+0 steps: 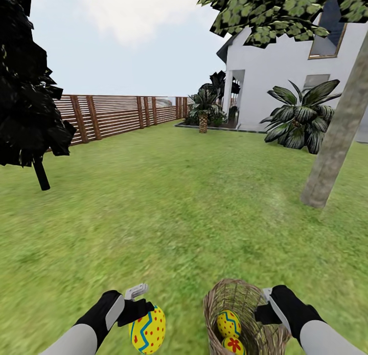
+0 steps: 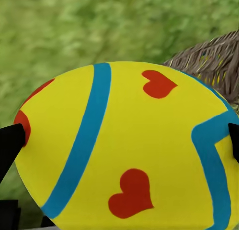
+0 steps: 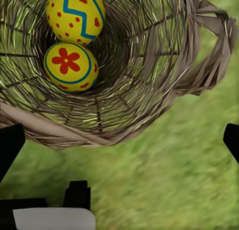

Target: Take the three Easter eggs out of the wicker basket on the lawn in the garden, then place them on the lawn next to a single tree (choose any tree) so that all three eggs are next to the same tree and none are left in the basket.

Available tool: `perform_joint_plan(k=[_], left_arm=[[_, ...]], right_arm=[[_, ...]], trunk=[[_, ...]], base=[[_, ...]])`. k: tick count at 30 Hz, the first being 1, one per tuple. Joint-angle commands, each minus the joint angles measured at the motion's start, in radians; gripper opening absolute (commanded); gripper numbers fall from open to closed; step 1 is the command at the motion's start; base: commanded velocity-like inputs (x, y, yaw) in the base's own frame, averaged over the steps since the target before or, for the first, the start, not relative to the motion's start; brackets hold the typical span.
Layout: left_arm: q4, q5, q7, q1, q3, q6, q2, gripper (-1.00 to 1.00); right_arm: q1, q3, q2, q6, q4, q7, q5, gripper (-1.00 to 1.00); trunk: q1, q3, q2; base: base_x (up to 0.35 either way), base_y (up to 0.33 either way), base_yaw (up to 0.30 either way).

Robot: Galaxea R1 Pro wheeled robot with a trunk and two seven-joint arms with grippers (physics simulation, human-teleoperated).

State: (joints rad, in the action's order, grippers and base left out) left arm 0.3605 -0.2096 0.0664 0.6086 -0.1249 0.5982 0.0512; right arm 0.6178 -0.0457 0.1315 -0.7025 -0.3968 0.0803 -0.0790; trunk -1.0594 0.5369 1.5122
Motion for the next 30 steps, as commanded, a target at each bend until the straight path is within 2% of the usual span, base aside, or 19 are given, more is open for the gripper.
perform_joint_plan(k=[1,30], left_arm=[[0.002,0.004,0.003,0.000,-0.008,0.006,0.001,-1.00],[0.002,0.006,0.003,0.000,-0.009,0.006,0.001,-1.00]], right_arm=[[0.000,-0.005,0.001,-0.005,-0.002,0.009,-0.009,1.00],[0.000,-0.008,-0.009,-0.008,-0.004,0.009,-0.011,1.00]], trunk=[[-0.004,0.004,0.008],[-0.115,0.095,0.211]], base=[[0.000,0.000,0.000],[0.000,0.000,0.000]])
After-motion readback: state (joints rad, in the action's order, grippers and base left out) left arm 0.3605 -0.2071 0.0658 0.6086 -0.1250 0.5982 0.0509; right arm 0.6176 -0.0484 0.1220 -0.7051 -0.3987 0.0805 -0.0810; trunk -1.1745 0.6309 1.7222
